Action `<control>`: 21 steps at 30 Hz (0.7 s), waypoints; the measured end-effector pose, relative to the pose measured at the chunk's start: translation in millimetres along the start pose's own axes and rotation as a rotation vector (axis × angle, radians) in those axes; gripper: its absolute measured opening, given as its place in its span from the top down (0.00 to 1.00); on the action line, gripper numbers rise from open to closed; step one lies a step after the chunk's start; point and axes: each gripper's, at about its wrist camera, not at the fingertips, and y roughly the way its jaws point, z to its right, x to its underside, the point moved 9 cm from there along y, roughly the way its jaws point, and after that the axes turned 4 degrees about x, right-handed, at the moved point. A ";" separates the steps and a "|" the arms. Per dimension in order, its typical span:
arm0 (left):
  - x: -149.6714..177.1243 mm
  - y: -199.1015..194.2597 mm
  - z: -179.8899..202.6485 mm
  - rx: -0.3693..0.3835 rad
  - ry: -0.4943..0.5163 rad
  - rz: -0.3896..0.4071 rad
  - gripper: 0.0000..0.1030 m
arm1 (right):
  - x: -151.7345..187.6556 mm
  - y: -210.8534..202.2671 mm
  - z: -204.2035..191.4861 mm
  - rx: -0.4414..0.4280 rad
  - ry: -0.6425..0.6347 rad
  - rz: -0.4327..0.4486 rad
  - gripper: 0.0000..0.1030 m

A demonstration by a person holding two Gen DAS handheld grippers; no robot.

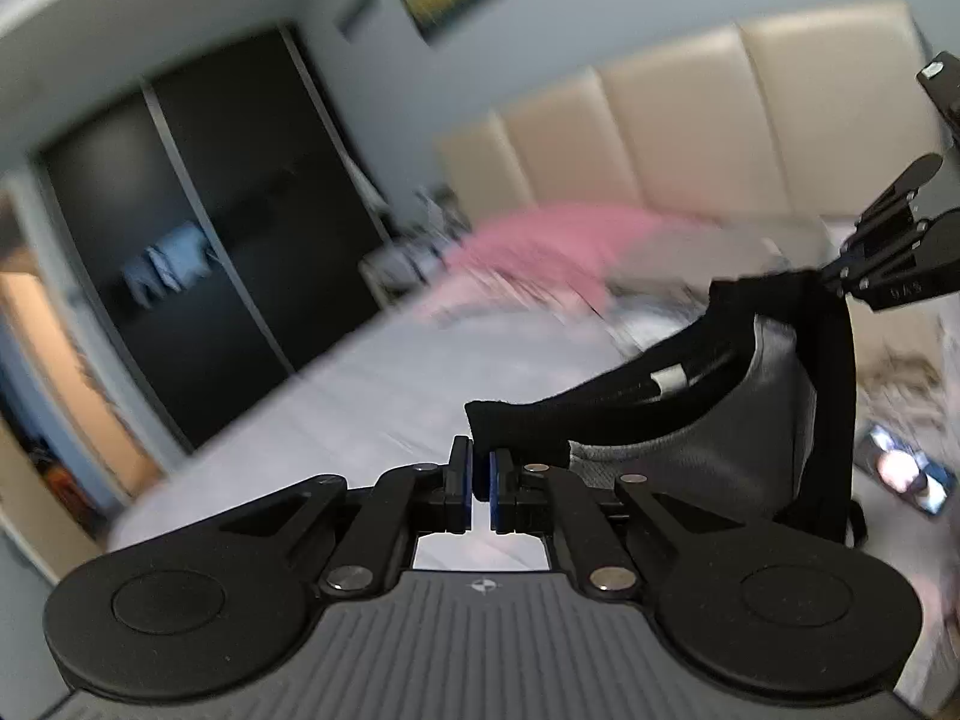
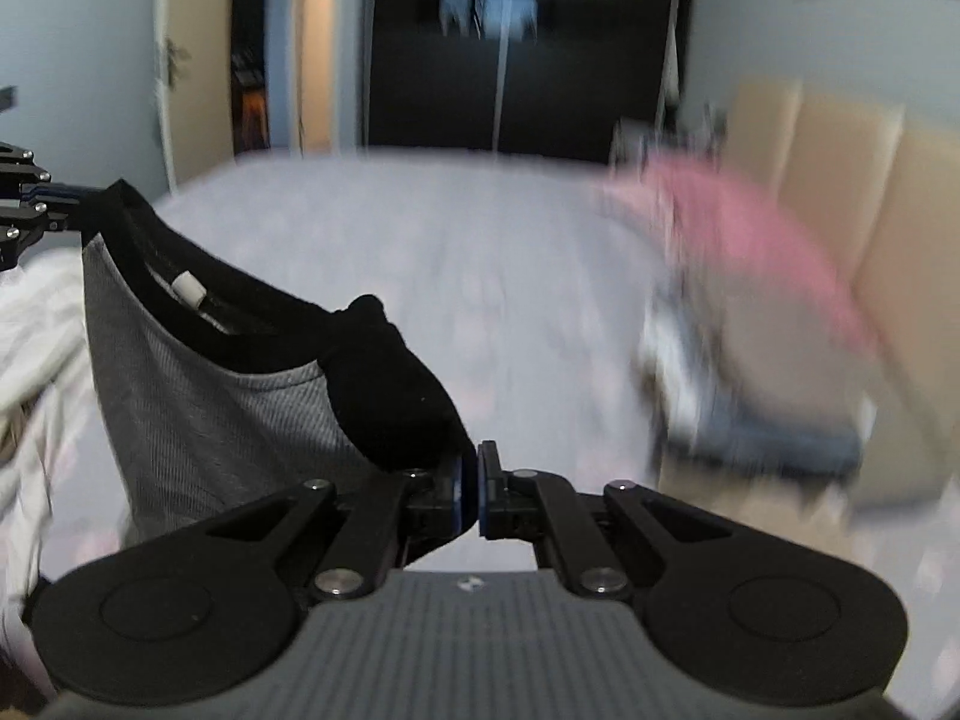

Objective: Fold clothes
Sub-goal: 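Hold the shirt up by its shoulders with both grippers, letting it hang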

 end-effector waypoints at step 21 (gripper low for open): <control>-125.9 -230.8 0.2 -0.305 0.067 0.435 0.97 | -143.4 -258.8 -24.5 0.100 -0.071 0.588 0.95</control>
